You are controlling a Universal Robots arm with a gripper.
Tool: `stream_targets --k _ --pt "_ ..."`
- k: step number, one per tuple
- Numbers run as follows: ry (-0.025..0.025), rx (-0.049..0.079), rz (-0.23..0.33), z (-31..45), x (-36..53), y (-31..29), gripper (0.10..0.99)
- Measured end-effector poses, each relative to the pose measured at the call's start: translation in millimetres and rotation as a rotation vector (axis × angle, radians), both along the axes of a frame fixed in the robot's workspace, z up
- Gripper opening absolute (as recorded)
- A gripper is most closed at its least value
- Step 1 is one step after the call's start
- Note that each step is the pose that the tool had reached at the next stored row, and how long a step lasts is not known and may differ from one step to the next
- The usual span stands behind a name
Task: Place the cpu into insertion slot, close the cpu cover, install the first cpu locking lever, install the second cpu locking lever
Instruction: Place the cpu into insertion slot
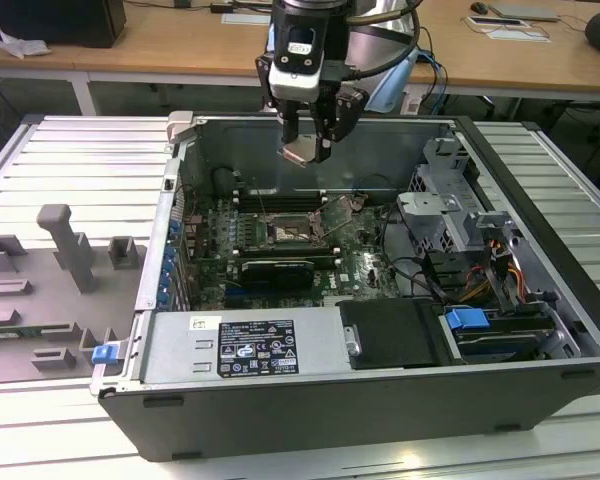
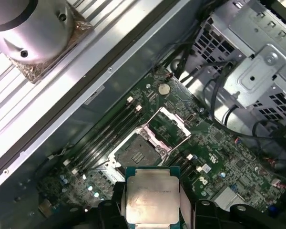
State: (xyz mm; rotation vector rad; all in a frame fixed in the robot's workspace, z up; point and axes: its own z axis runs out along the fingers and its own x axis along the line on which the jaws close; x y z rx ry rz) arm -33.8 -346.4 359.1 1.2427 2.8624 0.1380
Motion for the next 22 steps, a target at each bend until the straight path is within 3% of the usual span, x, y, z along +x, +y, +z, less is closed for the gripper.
stream_targets --k 13,17,22 --pt "0.0 -0.001 -0.262 -1.6 0.0 0.0 0.537" --pt "0.0 -0.001 -0.295 -2.3 0.0 0.0 0.537" --pt "0.0001 -0.001 -0.296 -5.1 0.0 0.0 0.537"
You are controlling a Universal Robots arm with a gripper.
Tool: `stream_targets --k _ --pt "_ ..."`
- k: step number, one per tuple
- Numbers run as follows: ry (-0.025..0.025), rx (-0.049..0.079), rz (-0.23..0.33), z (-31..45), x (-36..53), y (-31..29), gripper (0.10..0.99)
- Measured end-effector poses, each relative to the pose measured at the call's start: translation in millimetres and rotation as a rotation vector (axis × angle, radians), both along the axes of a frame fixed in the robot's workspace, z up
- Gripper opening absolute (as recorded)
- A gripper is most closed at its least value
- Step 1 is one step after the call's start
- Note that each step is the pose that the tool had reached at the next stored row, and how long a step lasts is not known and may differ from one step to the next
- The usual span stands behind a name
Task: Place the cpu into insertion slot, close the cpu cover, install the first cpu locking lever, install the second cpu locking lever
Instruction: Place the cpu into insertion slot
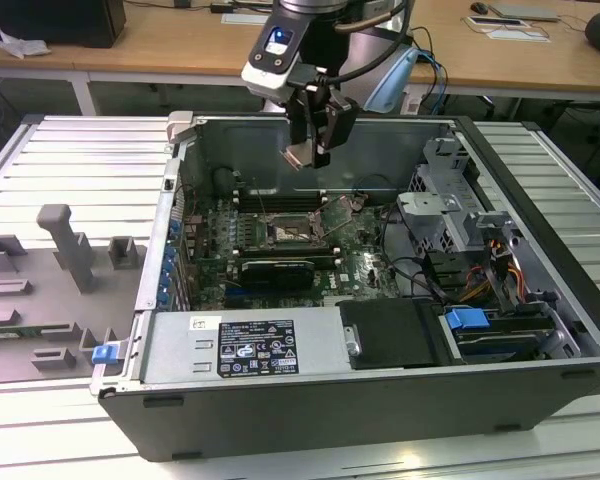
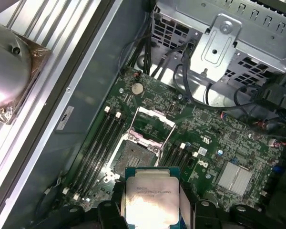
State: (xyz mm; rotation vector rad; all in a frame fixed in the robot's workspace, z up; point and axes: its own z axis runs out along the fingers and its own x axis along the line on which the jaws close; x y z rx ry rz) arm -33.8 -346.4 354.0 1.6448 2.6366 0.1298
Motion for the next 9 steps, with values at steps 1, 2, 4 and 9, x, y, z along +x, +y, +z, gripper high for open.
stream_targets --k 1,2,4,9 --pt "0.0 0.0 -0.002 -1.2 0.0 0.0 0.537" --pt "0.0004 -0.002 -0.02 -2.2 0.0 0.0 0.537" --pt "0.0006 -0.002 -0.051 -3.5 0.0 0.0 0.537" --pt "0.0027 -0.002 -0.135 -7.4 0.0 0.0 0.537"
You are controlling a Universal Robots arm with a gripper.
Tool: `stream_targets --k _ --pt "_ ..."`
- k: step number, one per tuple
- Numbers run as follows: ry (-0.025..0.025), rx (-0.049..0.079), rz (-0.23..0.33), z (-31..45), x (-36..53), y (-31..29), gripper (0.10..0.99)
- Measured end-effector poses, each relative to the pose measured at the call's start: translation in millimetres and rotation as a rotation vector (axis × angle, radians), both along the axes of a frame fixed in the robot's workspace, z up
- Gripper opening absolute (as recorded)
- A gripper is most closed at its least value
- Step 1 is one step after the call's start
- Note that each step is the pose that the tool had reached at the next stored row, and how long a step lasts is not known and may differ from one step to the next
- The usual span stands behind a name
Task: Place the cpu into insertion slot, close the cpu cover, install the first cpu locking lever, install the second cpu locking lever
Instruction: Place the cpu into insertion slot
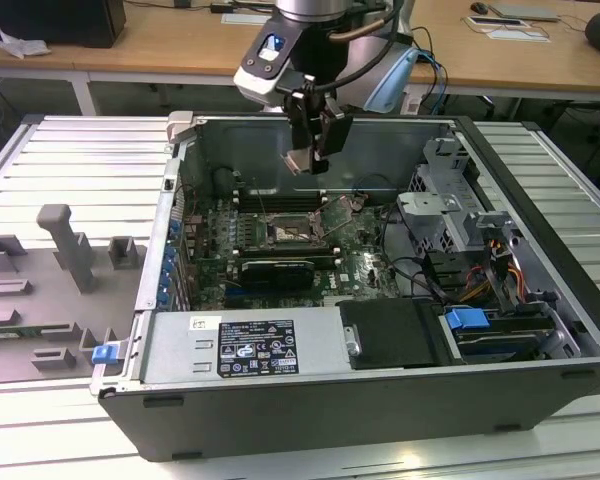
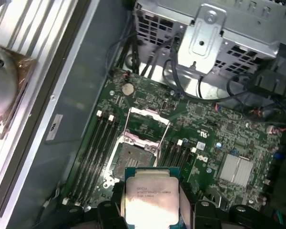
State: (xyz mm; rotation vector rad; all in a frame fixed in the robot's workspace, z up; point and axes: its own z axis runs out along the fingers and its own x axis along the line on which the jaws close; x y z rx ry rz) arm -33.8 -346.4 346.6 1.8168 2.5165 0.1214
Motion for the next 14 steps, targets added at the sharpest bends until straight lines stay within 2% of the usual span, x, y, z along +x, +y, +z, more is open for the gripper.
stream_targets --k 8,10,13,14 --pt "0.0033 0.0 -0.122 -9.0 0.0 0.0 0.537" --pt "0.0036 0.0 -0.162 -13.7 -0.2 0.0 0.537" --pt "0.0036 0.0 -0.174 -20.6 -1.2 0.0 0.537" --pt "0.0037 0.0 -0.193 -22.5 -1.4 0.0 0.537"
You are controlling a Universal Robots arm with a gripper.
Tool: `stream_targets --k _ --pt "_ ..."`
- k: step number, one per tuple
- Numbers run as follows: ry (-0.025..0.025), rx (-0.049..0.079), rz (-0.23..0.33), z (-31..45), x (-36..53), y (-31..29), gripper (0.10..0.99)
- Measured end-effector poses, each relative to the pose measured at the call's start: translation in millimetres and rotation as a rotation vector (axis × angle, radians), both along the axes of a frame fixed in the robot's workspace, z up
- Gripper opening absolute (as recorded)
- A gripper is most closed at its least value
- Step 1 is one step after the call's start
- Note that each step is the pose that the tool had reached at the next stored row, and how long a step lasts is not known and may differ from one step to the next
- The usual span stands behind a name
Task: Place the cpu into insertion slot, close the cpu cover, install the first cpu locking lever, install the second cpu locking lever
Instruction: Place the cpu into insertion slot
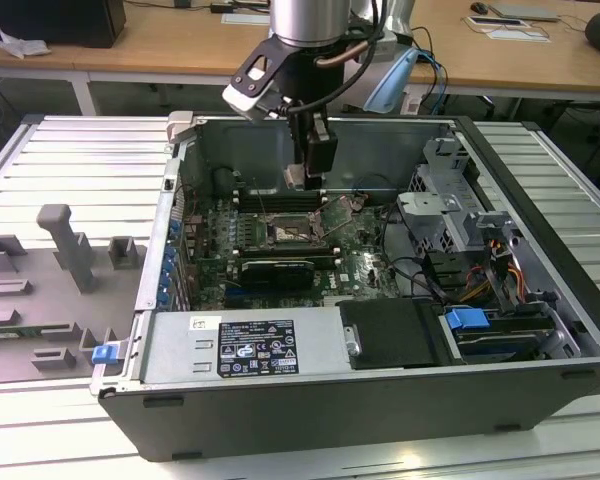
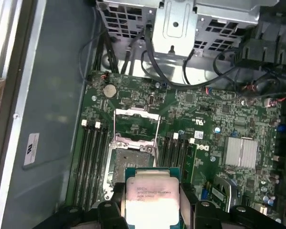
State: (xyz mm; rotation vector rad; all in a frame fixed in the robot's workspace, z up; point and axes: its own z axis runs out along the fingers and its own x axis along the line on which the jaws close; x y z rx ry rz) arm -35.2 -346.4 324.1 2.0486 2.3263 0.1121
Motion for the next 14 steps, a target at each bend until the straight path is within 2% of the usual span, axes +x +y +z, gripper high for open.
stream_targets --k 6,14 --pt "0.0 0.0 -0.056 -6.1 -0.2 0.0 0.537" --pt "0.0 0.0 -0.06 -11.6 -0.2 0.1 0.537"
